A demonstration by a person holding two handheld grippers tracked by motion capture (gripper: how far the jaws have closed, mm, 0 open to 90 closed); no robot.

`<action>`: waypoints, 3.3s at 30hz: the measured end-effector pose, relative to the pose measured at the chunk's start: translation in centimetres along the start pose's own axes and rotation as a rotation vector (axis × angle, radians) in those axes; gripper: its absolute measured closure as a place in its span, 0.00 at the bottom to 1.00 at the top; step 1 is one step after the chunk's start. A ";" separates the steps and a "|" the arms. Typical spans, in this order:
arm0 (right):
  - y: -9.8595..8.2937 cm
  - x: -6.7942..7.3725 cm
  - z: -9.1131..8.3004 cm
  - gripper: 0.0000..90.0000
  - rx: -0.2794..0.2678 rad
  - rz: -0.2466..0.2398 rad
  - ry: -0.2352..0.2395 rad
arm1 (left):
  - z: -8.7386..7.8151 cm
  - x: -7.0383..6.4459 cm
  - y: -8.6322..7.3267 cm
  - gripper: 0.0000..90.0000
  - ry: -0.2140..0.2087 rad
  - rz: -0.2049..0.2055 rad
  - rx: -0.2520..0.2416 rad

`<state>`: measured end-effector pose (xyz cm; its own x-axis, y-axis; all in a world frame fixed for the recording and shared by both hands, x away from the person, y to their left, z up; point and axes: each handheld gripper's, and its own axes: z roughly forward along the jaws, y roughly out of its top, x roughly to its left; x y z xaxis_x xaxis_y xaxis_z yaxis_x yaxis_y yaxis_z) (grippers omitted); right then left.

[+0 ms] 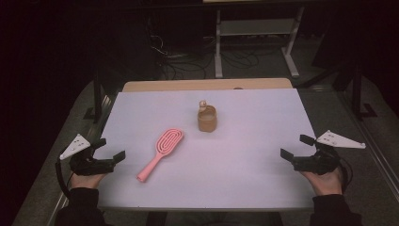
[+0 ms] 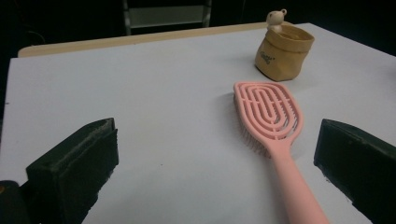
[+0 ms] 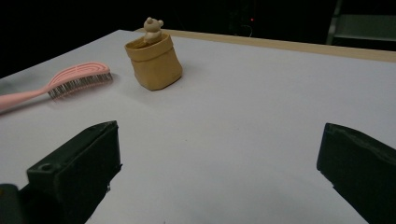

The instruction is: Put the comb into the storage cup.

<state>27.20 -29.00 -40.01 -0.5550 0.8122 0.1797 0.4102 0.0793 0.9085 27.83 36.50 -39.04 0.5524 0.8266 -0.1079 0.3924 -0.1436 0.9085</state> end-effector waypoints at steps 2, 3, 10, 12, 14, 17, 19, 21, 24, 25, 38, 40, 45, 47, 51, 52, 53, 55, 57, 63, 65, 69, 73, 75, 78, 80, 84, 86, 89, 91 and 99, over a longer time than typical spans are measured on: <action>0.0 0.0 0.1 0.00 0.003 -0.001 0.000 | 0.2 -0.1 0.2 0.00 -0.002 0.005 0.015; 0.0 0.0 0.1 0.00 0.004 -0.001 0.000 | 0.4 -0.2 0.3 0.00 -0.002 0.010 0.022; 0.0 0.0 0.1 0.00 0.003 0.001 0.001 | 1.3 -0.9 1.3 0.00 -0.015 0.032 0.058; 0.0 0.0 0.1 0.00 0.004 0.000 0.002 | 1.6 -1.1 1.5 0.00 -0.021 0.039 0.065; 0.0 0.0 0.1 0.00 0.004 0.000 0.003 | 1.8 -1.3 1.7 0.00 -0.026 0.043 0.072; 0.0 0.0 0.1 0.00 0.005 0.000 0.004 | 2.2 -1.5 2.0 0.00 -0.033 0.053 0.085; 0.0 0.0 0.1 0.00 0.006 0.001 0.004 | 2.3 -1.6 2.1 0.00 -0.036 0.055 0.088; -0.1 0.0 0.1 0.00 0.006 0.001 0.005 | 2.4 -1.7 2.2 0.00 -0.035 0.059 0.096; -0.1 0.0 0.1 0.00 0.009 0.001 0.008 | 2.6 -1.8 2.3 0.00 -0.036 0.066 0.113; -0.1 0.0 0.1 0.00 0.009 0.001 0.008 | 2.7 -1.9 2.4 0.00 -0.038 0.068 0.117; -0.1 0.0 0.2 0.00 0.011 -0.004 0.008 | 4.1 -2.9 2.9 0.00 -0.071 0.097 0.162; -0.1 0.0 0.2 0.00 0.011 -0.004 0.008 | 4.2 -3.0 2.9 0.00 -0.073 0.096 0.165; -0.1 0.0 0.2 0.00 0.016 -0.005 0.009 | 5.0 -3.4 2.9 0.00 -0.090 0.114 0.208; -0.1 0.0 0.2 0.00 0.017 -0.006 0.009 | 5.3 -3.6 2.9 0.00 -0.094 0.121 0.225; -0.1 0.0 0.2 0.00 0.017 -0.007 0.016 | 5.8 -3.8 2.9 0.00 -0.105 0.131 0.250; -0.1 0.0 0.2 0.00 0.017 -0.007 0.016 | 5.8 -3.8 2.9 0.00 -0.105 0.131 0.250; -0.1 0.0 0.2 0.00 0.017 -0.007 0.017 | 5.9 -3.9 2.9 0.00 -0.107 0.133 0.256; -0.1 0.0 0.2 0.00 0.018 -0.007 0.019 | 6.1 -4.0 2.8 0.00 -0.111 0.134 0.262; -0.1 0.0 0.3 0.00 0.020 -0.007 0.019 | 6.3 -4.1 2.7 0.00 -0.115 0.136 0.272; -0.1 0.0 0.3 0.00 0.025 -0.007 0.019 | 6.9 -4.7 2.6 0.00 -0.132 0.139 0.301; -0.1 0.0 0.3 0.00 0.026 -0.003 0.026 | 7.1 -4.8 2.5 0.00 -0.143 0.139 0.312; -0.1 0.0 0.3 0.00 0.027 -0.003 0.027 | 7.5 -5.0 2.3 0.00 -0.153 0.140 0.332; -0.1 0.0 0.3 0.00 0.030 -0.004 0.028 | 7.8 -5.2 2.2 0.00 -0.156 0.142 0.345; -0.1 0.0 0.3 0.00 0.031 -0.004 0.028 | 8.0 -5.3 2.0 0.00 -0.158 0.148 0.361; -0.1 0.0 0.3 0.00 0.030 -0.004 0.029 | 8.3 -5.4 1.9 0.00 -0.160 0.147 0.374; -0.2 0.0 0.3 0.00 0.031 -0.004 0.029 | 8.5 -5.6 1.8 0.00 -0.163 0.147 0.383; -0.2 0.0 0.4 0.00 0.036 -0.007 0.029 | 8.9 -5.8 1.6 0.00 -0.167 0.152 0.403; -0.2 0.0 0.4 0.00 0.037 -0.007 0.029 | 9.1 -6.0 1.5 0.00 -0.165 0.155 0.416; -0.2 0.0 0.4 0.00 0.034 -0.005 0.030 | 9.3 -6.1 1.4 0.00 -0.167 0.150 0.427; -0.2 -0.2 0.5 0.00 0.037 -0.001 0.029 | 9.5 -6.1 1.4 0.00 -0.170 0.146 0.431; -0.2 -0.2 0.6 0.00 0.044 -0.003 0.030 | 10.2 -6.3 1.2 0.00 -0.171 0.140 0.472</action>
<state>27.65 -28.83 -40.48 -0.5772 0.7946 0.1885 0.4398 0.1080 0.8916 32.37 25.58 -41.43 0.7203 0.6866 -0.0987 0.5734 -0.5092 0.6419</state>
